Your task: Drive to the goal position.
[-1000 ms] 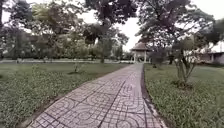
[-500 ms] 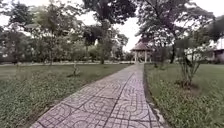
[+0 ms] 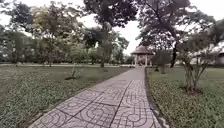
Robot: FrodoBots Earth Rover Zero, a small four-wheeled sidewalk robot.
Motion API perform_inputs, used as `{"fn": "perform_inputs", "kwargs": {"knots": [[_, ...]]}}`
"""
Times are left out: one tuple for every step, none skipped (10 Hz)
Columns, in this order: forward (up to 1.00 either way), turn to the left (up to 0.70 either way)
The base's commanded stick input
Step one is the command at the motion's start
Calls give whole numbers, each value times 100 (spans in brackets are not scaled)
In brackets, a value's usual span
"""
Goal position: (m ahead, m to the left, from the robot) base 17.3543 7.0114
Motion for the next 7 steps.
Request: {"fn": "perform_inputs", "kwargs": {"knots": [[30, 0], [30, 0], [30, 0], [30, 0], [30, 0], [30, 0], [30, 0]]}}
